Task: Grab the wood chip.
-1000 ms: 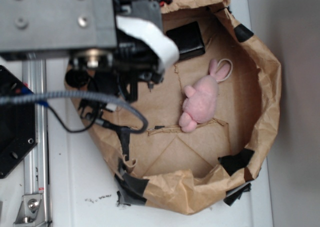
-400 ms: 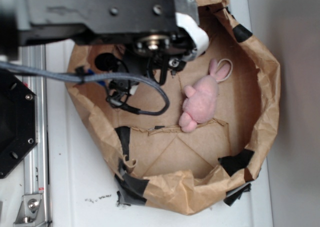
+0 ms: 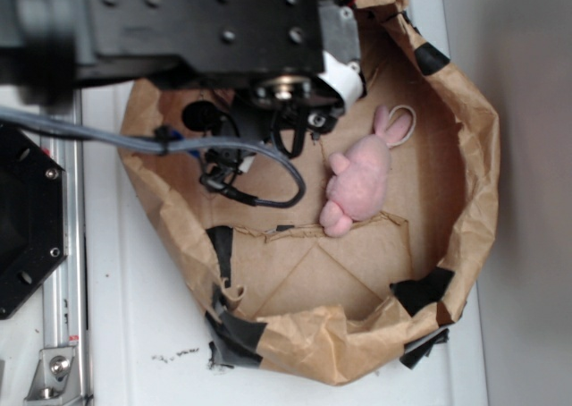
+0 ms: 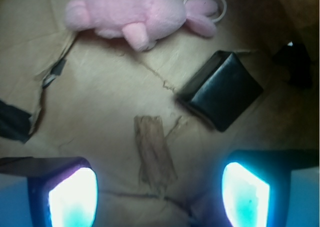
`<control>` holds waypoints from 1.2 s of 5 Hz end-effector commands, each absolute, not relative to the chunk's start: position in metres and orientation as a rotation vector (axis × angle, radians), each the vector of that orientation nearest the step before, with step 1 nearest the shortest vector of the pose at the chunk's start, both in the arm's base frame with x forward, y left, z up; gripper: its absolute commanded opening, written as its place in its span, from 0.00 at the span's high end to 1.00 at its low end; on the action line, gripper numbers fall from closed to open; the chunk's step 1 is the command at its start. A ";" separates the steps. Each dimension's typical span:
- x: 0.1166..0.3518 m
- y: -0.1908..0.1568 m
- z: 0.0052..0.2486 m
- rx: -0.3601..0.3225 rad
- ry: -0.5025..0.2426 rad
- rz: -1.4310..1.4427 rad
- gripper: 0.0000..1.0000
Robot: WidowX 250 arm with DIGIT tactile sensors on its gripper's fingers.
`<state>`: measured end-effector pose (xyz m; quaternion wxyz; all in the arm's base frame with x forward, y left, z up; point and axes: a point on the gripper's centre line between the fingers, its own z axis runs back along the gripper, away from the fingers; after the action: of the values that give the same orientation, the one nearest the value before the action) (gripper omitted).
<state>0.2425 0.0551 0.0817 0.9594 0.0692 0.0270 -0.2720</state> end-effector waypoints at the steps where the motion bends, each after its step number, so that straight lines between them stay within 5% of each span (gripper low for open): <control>1: 0.244 0.051 0.053 0.158 0.047 -0.545 0.00; 4: 0.229 0.055 0.045 0.121 0.048 -0.527 0.00; 6: 0.237 0.061 0.017 0.135 0.049 -0.514 0.00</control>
<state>0.2325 0.0597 0.0137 0.9601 0.0604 0.0381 -0.2703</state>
